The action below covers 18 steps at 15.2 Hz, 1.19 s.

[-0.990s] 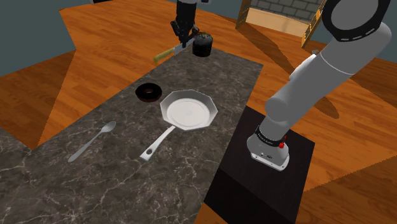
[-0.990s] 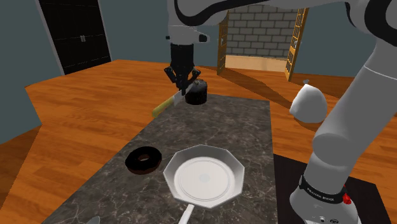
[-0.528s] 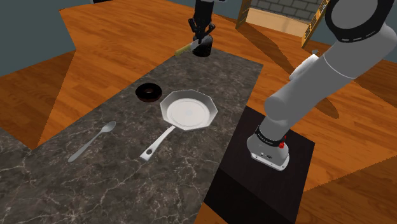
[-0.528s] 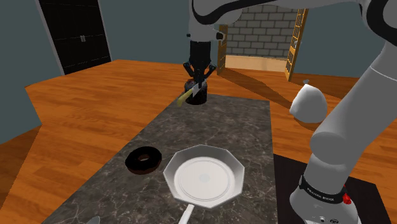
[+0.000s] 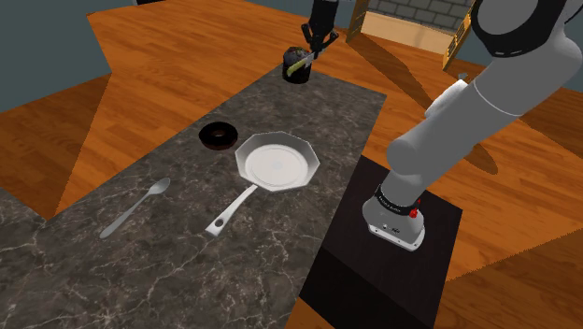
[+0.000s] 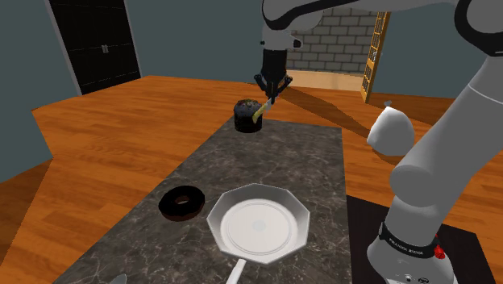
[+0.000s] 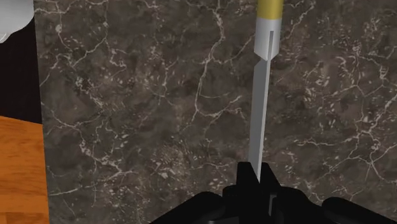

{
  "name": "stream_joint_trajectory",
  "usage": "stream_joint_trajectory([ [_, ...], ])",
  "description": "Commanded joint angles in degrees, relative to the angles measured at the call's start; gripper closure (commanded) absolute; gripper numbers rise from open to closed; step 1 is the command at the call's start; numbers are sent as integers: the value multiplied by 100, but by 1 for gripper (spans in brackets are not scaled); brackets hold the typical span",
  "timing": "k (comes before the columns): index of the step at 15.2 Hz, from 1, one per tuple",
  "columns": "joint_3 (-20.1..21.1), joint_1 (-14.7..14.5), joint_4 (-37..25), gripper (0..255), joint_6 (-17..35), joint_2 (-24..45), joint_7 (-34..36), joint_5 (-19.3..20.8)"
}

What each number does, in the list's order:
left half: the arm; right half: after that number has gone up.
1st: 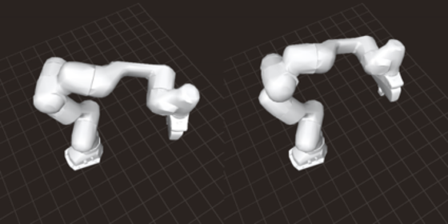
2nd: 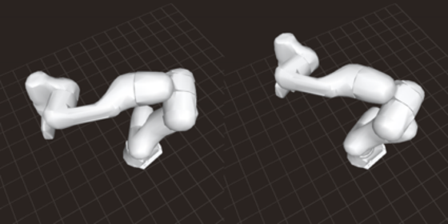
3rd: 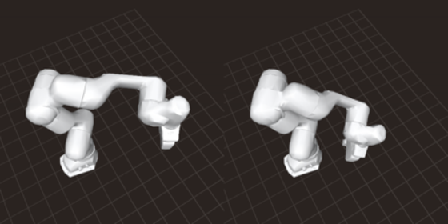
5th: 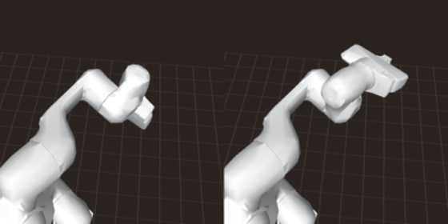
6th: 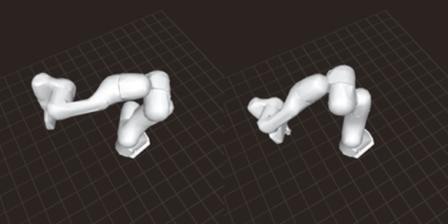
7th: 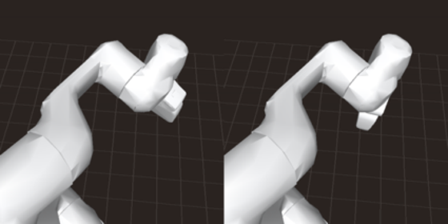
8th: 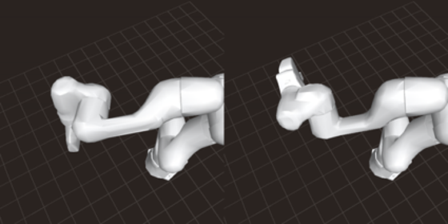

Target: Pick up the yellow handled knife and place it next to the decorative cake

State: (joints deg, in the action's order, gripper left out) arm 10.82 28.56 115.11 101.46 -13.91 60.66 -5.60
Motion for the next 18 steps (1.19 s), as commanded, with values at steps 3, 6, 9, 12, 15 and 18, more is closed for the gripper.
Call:
stream_joint_trajectory([
  [3, -328, 225, -165, 255, -41, 163, -525, 102],
  [6, -567, 395, -336, 255, -72, 328, -911, 171],
  [9, -641, 449, -250, 255, 70, 391, -1043, 189],
  [12, -638, 447, -27, 255, 300, 400, -1053, 186],
  [15, -635, 445, 184, 255, 530, 419, -1063, 182],
  [18, -631, 443, 383, 255, 760, 450, -1073, 179],
])
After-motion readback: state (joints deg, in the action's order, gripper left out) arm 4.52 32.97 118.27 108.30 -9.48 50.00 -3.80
